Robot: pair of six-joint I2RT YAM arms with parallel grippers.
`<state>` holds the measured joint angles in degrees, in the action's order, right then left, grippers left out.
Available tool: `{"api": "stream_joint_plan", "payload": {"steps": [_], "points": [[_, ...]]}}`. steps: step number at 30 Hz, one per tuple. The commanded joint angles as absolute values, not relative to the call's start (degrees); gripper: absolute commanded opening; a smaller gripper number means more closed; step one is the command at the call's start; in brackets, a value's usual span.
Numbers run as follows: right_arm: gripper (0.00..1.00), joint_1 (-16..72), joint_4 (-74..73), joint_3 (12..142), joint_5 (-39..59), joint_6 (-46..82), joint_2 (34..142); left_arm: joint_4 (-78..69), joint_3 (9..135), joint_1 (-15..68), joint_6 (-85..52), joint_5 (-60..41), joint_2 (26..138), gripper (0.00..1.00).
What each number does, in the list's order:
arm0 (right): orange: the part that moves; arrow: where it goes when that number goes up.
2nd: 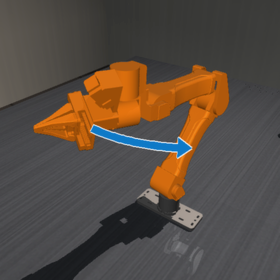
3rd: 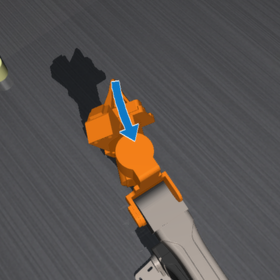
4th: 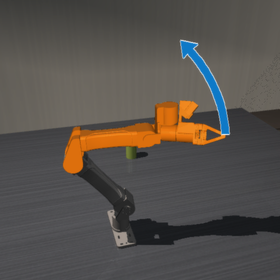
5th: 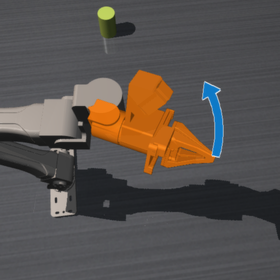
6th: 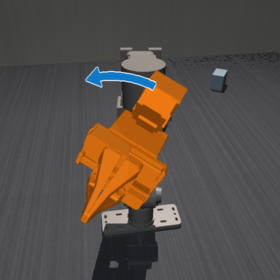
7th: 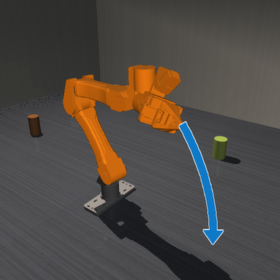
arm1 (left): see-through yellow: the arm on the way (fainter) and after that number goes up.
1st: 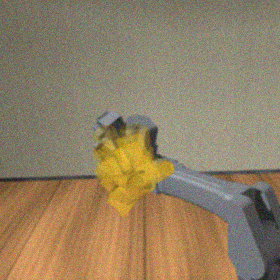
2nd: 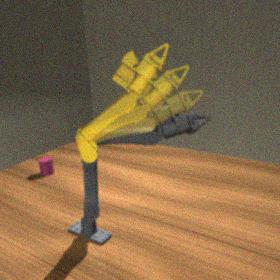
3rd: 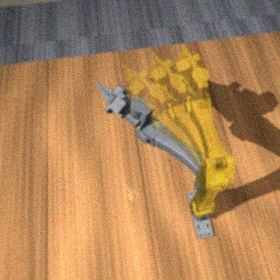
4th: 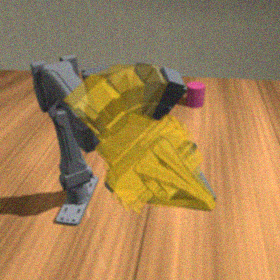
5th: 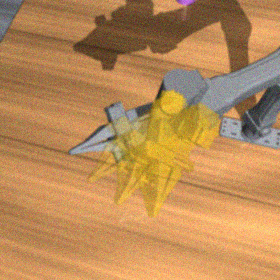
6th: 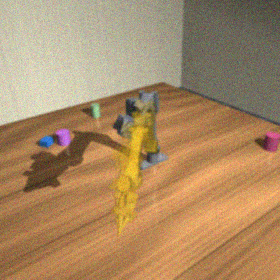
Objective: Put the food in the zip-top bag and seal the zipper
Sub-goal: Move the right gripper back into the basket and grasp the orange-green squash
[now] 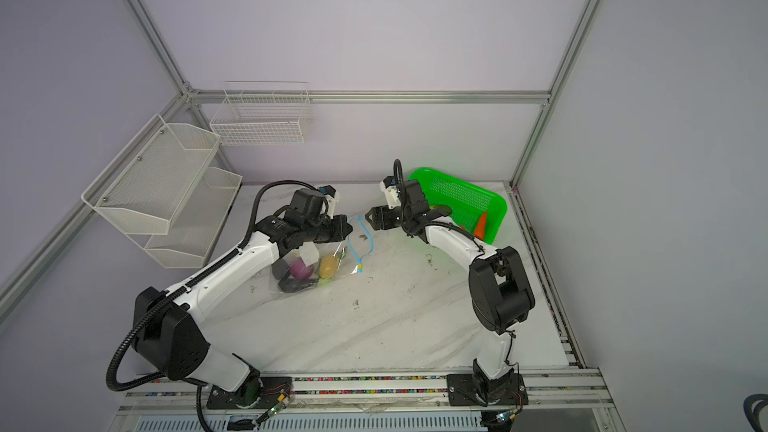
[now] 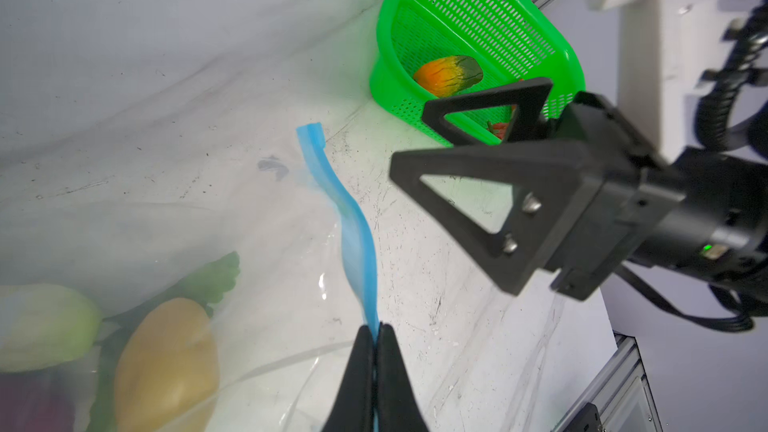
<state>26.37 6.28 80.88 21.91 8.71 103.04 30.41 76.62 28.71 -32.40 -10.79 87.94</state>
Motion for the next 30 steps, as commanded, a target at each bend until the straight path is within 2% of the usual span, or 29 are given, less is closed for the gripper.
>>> {"api": "stream_joint_plan", "payload": {"steps": [1, 8, 13, 17, 22, 30], "points": [[0.79, 24.7, 8.2, 81.7, 20.0, 9.7, 99.6, 27.7, 75.6, 29.1, -33.2, -12.3, 85.4, 0.00], [0.79, 19.0, 10.2, 82.6, 8.0, 21.2, 100.5, 27.4, 76.1, 29.1, -33.1, -13.1, 85.8, 0.00], [0.85, 17.3, 12.8, 84.6, -5.1, 30.1, 103.4, 27.2, 76.8, 29.1, -32.9, -13.5, 86.2, 0.00], [0.89, 16.3, 13.9, 86.1, -10.6, 35.7, 105.7, 27.2, 77.0, 29.1, -32.7, -13.5, 86.1, 0.00], [0.91, 15.3, 14.6, 87.3, -14.6, 40.2, 108.6, 27.0, 76.8, 29.1, -32.6, -13.3, 85.9, 0.00], [0.92, 12.9, 14.5, 89.3, -13.0, 43.4, 114.4, 27.0, 76.9, 29.1, -32.4, -13.3, 86.2, 0.00]]}}
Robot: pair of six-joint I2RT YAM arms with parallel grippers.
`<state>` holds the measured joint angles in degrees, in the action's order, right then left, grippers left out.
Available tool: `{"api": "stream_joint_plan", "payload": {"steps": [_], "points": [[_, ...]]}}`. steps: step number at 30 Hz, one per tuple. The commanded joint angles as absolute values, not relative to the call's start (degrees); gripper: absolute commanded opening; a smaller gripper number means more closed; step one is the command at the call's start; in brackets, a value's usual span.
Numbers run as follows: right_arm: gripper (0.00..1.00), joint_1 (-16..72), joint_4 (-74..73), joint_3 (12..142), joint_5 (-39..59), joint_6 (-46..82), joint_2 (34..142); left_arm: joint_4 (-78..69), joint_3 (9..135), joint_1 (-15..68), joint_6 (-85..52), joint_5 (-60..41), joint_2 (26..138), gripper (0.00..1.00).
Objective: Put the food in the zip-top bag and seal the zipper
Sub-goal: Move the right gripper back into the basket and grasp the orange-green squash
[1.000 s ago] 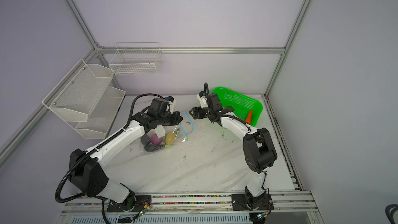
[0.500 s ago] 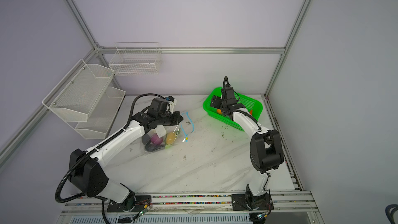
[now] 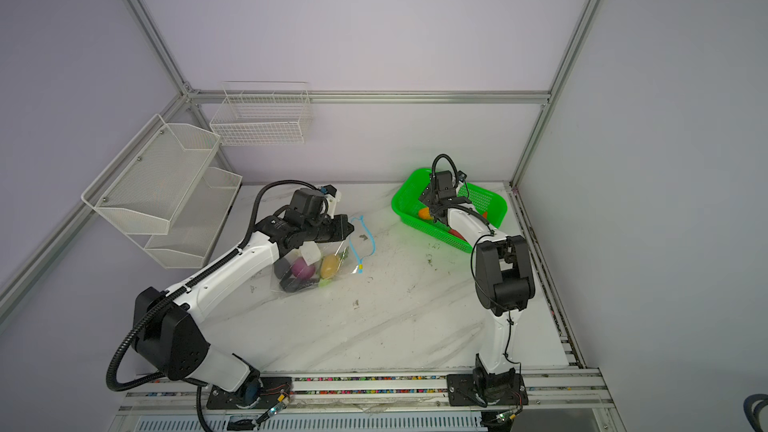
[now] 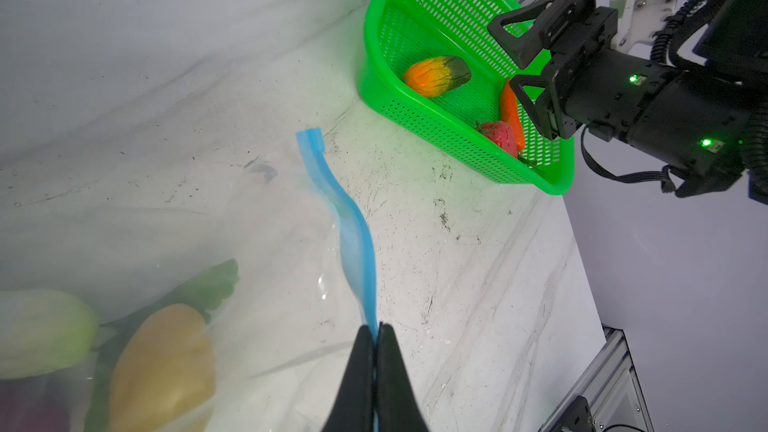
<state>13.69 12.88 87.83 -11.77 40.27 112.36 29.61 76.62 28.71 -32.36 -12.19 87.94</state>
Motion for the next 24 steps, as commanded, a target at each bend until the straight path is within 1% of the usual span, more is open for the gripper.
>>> {"api": "stream_joint_plan", "payload": {"steps": [1, 12, 22, 24], "points": [[0.92, 12.7, 14.5, 89.7, -13.2, 43.4, 115.2, 27.0, 76.9, 29.1, -32.5, -13.3, 86.2, 0.00], [0.92, 11.9, 13.9, 92.1, -12.8, 41.8, 122.0, 27.0, 77.1, 29.1, -32.5, -13.3, 86.7, 0.00], [0.89, 11.9, 13.0, 96.0, -11.8, 40.2, 127.1, 27.1, 77.3, 29.1, -32.5, -13.4, 87.3, 0.00], [0.85, 11.9, 12.9, 96.8, -12.1, 39.7, 128.0, 27.0, 77.3, 29.1, -32.6, -13.3, 87.3, 0.00]]}}
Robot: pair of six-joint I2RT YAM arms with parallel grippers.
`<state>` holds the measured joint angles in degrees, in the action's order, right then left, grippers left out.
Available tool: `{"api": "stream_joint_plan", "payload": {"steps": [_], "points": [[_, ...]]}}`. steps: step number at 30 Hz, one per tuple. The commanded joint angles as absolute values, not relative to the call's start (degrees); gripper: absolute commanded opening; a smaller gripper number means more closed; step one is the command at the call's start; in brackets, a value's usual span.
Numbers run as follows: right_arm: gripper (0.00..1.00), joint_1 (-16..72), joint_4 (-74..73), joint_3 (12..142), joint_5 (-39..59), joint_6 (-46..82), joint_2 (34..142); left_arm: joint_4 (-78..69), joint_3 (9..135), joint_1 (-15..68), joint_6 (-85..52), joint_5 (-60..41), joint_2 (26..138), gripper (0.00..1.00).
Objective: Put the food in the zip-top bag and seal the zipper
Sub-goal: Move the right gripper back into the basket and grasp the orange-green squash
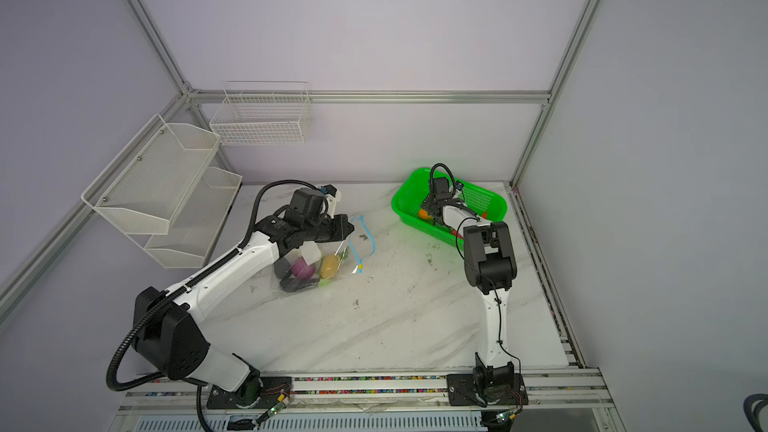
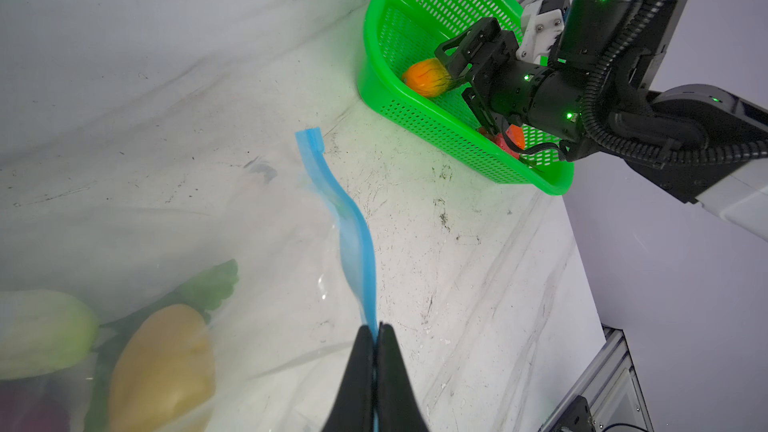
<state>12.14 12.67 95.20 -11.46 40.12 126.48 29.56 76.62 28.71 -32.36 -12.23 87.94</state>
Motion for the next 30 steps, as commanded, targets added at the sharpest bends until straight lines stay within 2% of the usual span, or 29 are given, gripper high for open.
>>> {"api": "stream_joint_plan", "payload": {"steps": [1, 8, 15, 30], "points": [[0.82, 11.9, 12.9, 97.1, -12.7, 39.4, 128.3, 27.1, 77.3, 29.1, -32.6, -13.4, 87.3, 0.00], [0.71, 11.9, 12.1, 98.6, -15.5, 38.0, 129.9, 27.0, 77.0, 29.1, -32.6, -13.0, 86.9, 0.00], [0.59, 11.9, 12.1, 99.9, -13.9, 37.7, 130.8, 27.1, 76.5, 29.1, -32.5, -12.5, 86.4, 0.00], [0.51, 11.9, 6.7, 96.0, -8.5, 30.8, 121.9, 26.3, 75.4, 29.1, -33.2, -12.6, 86.0, 0.00]]}}
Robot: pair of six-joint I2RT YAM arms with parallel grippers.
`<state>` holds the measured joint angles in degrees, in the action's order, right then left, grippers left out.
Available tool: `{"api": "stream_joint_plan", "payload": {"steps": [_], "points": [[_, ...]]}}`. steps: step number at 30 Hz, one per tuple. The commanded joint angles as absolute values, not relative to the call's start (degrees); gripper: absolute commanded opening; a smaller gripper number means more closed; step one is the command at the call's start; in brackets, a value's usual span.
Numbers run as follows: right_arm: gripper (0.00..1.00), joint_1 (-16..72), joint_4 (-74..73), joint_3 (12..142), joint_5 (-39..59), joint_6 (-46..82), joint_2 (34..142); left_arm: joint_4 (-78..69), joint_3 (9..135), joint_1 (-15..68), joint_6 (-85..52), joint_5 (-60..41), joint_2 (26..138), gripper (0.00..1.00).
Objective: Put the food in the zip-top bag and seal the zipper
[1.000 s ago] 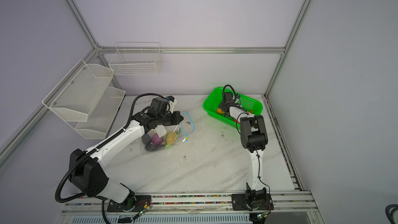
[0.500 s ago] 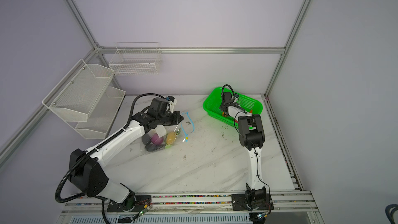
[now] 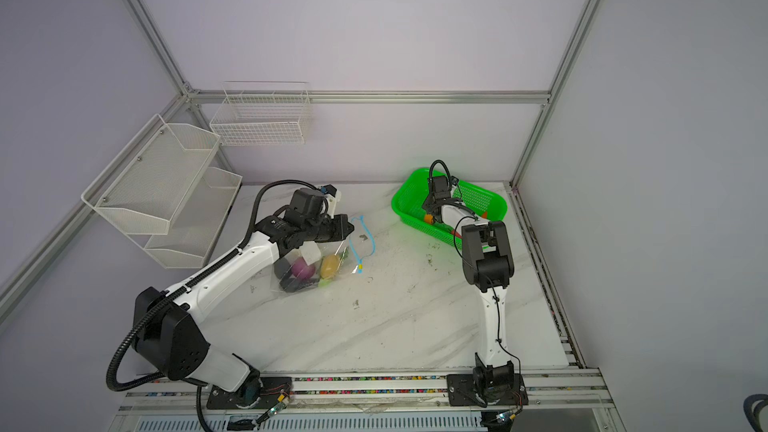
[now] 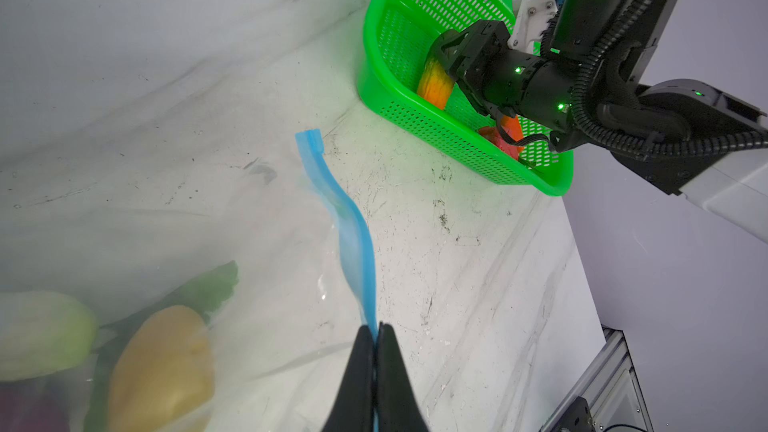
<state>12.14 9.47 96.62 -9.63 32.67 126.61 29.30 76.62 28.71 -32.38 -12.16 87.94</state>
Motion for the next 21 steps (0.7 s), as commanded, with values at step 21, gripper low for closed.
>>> {"api": "stream_joint_plan", "payload": {"steps": [21], "points": [[0.43, 12.1, -1.0, 84.0, 9.0, 29.8, 108.1, 25.8, 76.2, 29.1, -33.8, -13.6, 87.0, 0.00]]}}
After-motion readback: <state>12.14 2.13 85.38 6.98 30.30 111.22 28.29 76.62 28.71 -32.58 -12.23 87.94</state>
